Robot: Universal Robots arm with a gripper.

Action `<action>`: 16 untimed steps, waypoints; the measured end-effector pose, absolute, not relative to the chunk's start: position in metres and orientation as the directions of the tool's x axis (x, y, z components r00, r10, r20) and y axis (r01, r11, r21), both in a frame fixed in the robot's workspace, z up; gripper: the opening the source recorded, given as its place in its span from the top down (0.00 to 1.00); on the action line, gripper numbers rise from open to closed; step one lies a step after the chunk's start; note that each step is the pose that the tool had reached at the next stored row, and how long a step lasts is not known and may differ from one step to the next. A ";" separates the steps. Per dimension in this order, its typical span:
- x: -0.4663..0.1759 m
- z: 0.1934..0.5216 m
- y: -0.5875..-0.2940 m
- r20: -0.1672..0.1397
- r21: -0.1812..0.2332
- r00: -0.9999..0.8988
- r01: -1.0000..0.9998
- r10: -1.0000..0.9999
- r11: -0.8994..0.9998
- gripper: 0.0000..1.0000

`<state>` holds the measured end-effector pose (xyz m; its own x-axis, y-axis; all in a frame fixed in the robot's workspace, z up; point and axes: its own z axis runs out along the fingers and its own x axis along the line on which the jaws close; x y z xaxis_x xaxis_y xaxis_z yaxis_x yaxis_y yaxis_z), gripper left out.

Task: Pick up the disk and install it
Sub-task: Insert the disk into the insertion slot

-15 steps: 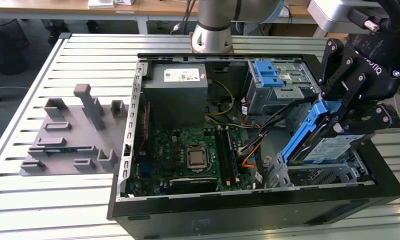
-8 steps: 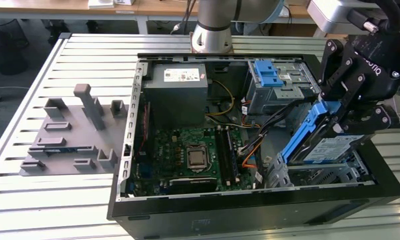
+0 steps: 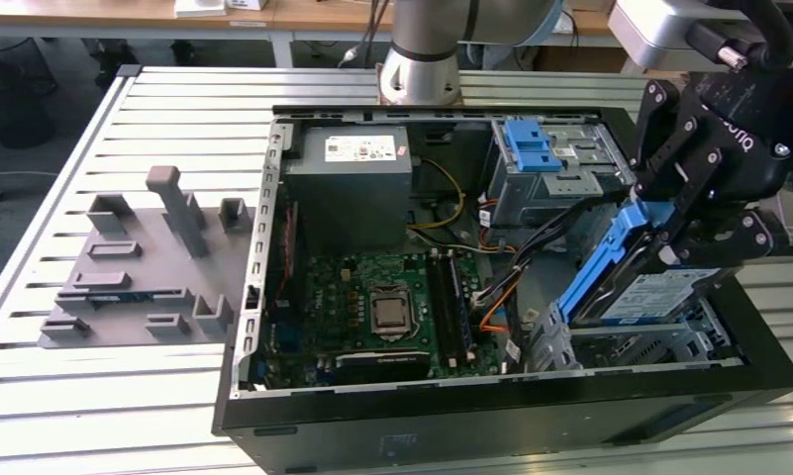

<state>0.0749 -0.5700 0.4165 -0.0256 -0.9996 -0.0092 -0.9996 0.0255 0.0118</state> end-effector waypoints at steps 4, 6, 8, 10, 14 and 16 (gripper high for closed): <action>0.075 0.413 -0.570 -0.009 0.012 -0.026 -1.000 -1.000 0.025 0.64; 0.075 0.411 -0.570 -0.009 0.012 -0.026 -1.000 -1.000 0.026 0.64; 0.075 0.410 -0.570 -0.009 0.012 -0.026 -1.000 -1.000 0.026 0.64; 0.075 0.408 -0.570 -0.009 0.012 -0.026 -1.000 -1.000 0.025 0.64; 0.075 0.405 -0.570 -0.009 0.012 -0.026 -1.000 -1.000 0.025 0.64; 0.075 0.403 -0.570 -0.009 0.012 -0.026 -1.000 -1.000 0.026 0.64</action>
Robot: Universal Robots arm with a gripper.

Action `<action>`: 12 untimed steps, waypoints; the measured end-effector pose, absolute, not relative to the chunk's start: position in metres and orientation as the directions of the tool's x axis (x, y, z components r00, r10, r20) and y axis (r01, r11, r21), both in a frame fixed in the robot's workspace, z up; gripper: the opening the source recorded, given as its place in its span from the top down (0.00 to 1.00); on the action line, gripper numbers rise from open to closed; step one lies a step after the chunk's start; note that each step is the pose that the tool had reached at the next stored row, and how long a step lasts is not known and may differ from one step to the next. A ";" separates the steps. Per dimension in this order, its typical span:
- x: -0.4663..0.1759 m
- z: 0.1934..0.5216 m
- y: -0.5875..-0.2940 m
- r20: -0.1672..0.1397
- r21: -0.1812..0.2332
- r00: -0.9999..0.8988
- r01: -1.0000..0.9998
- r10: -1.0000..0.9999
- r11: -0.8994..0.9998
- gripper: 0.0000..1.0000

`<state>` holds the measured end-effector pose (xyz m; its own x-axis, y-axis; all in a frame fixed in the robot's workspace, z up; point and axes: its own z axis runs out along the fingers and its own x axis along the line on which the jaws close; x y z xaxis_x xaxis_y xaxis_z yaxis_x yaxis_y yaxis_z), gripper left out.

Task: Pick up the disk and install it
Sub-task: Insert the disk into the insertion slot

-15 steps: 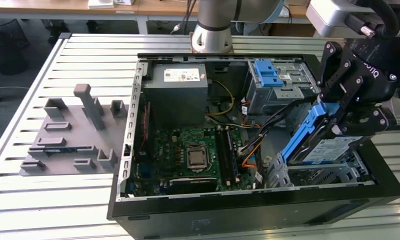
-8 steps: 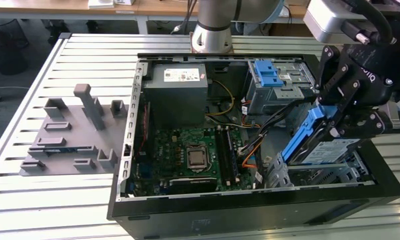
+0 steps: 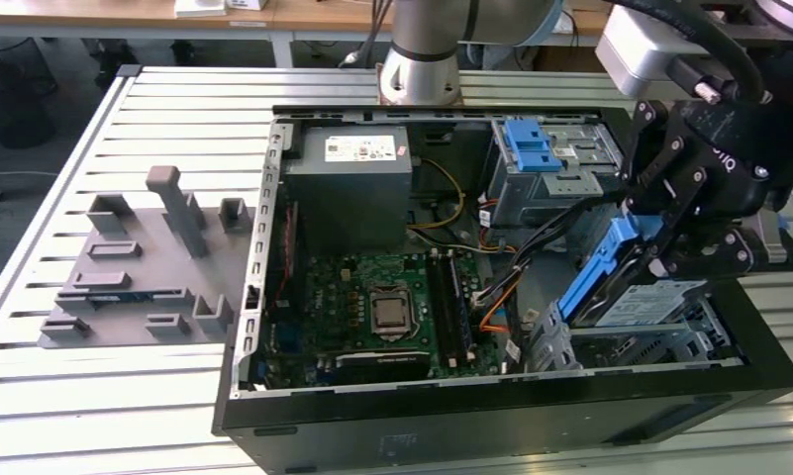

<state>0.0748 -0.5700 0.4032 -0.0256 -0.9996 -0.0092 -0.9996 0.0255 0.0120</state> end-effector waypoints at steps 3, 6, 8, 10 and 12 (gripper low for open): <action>0.075 0.400 -0.570 -0.009 0.012 -0.026 -1.000 -1.000 0.026 0.64; 0.075 0.398 -0.570 -0.009 0.013 -0.026 -1.000 -1.000 0.026 0.64; 0.075 0.396 -0.570 -0.009 0.013 -0.026 -1.000 -1.000 0.026 0.64; 0.075 0.394 -0.570 -0.009 0.013 -0.026 -1.000 -1.000 0.026 0.64; 0.075 0.392 -0.570 -0.009 0.013 -0.026 -1.000 -1.000 0.026 0.64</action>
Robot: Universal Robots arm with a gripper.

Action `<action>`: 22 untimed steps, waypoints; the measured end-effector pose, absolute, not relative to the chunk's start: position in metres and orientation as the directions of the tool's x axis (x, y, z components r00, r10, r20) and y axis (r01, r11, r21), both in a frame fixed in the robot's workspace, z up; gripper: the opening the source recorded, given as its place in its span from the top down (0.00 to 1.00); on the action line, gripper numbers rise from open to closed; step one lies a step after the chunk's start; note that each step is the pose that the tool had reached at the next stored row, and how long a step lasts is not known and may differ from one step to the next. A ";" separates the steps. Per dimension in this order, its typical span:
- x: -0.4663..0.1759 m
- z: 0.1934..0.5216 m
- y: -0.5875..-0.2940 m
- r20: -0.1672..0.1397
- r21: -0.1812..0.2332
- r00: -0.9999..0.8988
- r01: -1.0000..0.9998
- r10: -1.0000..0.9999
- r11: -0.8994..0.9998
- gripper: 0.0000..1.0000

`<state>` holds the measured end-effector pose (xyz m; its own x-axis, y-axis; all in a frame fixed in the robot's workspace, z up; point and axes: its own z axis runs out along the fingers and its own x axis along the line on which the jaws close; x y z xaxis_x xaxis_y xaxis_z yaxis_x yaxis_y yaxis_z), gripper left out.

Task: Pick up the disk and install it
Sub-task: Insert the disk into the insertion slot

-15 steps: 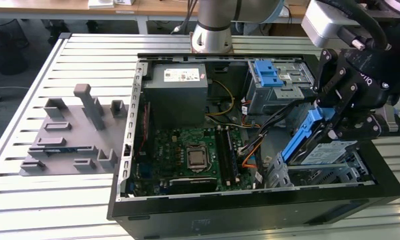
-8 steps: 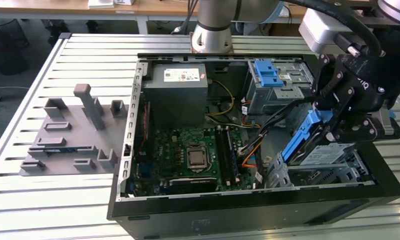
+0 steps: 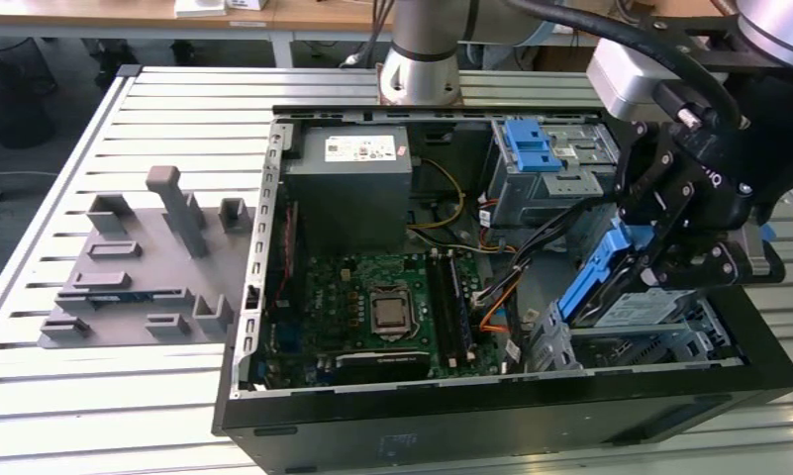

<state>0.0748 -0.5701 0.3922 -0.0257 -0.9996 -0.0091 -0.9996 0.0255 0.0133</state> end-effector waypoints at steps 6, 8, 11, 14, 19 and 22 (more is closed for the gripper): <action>0.075 0.387 -0.570 -0.009 0.014 -0.026 -1.000 -1.000 0.025 0.64; 0.075 0.385 -0.570 -0.009 0.014 -0.026 -1.000 -1.000 0.026 0.64; 0.075 0.382 -0.570 -0.009 0.015 -0.026 -1.000 -1.000 0.025 0.64; 0.075 0.380 -0.570 -0.009 0.015 -0.026 -1.000 -1.000 0.025 0.64; 0.075 0.375 -0.570 -0.009 0.015 -0.026 -1.000 -1.000 0.026 0.64; 0.075 0.373 -0.570 -0.009 0.016 -0.026 -1.000 -1.000 0.025 0.64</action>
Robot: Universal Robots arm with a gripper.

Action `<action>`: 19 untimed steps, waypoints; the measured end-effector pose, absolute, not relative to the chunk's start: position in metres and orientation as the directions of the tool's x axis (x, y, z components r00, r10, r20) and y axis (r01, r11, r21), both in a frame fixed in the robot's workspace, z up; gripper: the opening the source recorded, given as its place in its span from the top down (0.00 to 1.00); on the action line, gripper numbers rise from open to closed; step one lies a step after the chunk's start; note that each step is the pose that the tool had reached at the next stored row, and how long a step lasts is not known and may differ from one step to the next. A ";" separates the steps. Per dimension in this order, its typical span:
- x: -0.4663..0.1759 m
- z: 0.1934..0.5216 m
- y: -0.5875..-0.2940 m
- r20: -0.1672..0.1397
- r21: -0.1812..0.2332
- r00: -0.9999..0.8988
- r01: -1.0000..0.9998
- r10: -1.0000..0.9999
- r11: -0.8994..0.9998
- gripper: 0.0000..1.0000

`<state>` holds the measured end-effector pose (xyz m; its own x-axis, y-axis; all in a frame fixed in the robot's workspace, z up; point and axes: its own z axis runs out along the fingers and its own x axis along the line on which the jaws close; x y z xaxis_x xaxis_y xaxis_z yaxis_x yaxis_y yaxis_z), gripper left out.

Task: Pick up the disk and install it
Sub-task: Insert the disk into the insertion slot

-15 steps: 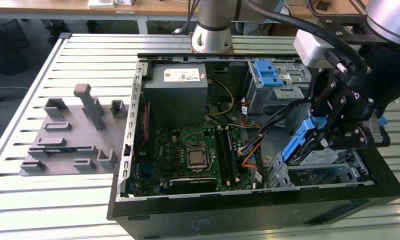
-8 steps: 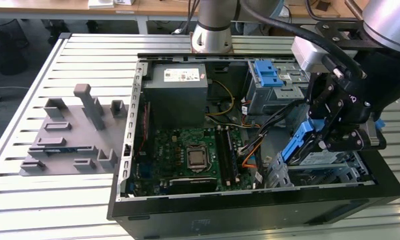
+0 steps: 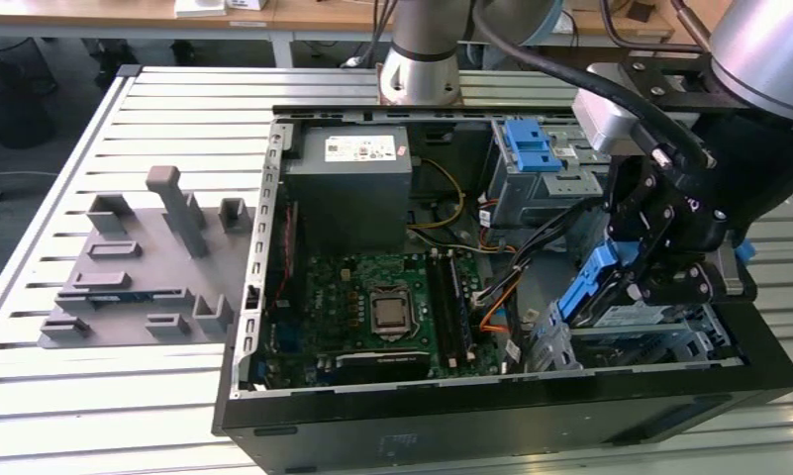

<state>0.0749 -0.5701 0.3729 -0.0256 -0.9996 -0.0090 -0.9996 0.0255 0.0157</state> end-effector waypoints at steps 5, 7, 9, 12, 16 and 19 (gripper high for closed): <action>0.075 0.369 -0.570 -0.009 0.016 -0.026 -1.000 -1.000 0.026 0.64; 0.075 0.367 -0.570 -0.009 0.016 -0.026 -1.000 -1.000 0.026 0.64; 0.075 0.365 -0.570 -0.009 0.016 -0.026 -1.000 -1.000 0.025 0.64; 0.075 0.363 -0.570 -0.009 0.016 -0.026 -1.000 -1.000 0.025 0.64; 0.075 0.360 -0.570 -0.009 0.016 -0.026 -1.000 -1.000 0.026 0.64; 0.075 0.358 -0.570 -0.009 0.016 -0.026 -1.000 -1.000 0.026 0.64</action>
<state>0.0749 -0.5701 0.3579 -0.0257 -0.9996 -0.0090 -0.9995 0.0255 0.0164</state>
